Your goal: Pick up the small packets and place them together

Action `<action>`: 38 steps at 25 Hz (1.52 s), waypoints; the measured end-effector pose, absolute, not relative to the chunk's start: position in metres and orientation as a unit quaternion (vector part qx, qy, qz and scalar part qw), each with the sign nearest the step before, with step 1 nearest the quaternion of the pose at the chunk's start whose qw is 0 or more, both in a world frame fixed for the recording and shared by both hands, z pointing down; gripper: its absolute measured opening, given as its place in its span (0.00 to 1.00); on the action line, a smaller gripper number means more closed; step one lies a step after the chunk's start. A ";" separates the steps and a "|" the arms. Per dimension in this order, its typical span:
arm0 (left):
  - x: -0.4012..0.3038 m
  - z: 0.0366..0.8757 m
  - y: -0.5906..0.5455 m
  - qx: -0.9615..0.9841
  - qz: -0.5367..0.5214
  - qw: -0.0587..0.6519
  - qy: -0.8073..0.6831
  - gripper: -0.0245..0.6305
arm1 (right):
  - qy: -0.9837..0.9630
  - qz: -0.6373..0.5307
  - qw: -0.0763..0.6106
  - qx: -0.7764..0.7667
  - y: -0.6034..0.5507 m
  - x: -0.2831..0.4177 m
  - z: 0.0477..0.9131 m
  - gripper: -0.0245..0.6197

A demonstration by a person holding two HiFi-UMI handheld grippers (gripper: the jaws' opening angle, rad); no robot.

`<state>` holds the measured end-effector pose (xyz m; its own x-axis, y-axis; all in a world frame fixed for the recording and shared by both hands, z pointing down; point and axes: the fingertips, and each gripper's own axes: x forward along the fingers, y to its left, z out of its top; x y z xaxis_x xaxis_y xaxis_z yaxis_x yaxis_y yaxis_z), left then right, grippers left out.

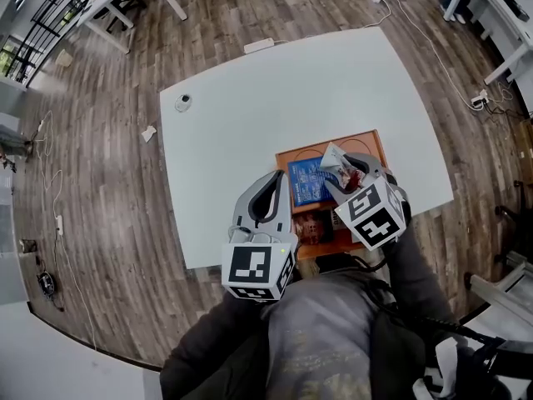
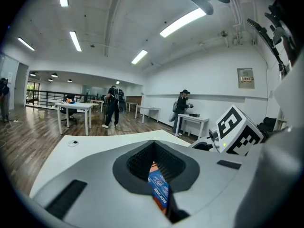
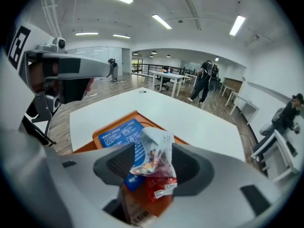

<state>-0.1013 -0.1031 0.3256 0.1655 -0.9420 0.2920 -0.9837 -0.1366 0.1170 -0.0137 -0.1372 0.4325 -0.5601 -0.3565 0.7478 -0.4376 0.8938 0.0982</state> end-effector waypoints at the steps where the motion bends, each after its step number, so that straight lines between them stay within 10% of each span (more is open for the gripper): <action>1: -0.101 0.325 -0.102 0.750 0.073 0.140 -0.642 0.04 | -0.882 0.049 0.409 0.227 -0.136 -0.014 0.430 0.40; 38: -0.096 0.332 -0.030 0.746 0.074 0.161 -0.642 0.04 | -0.875 0.073 0.462 0.125 -0.018 -0.016 0.469 0.40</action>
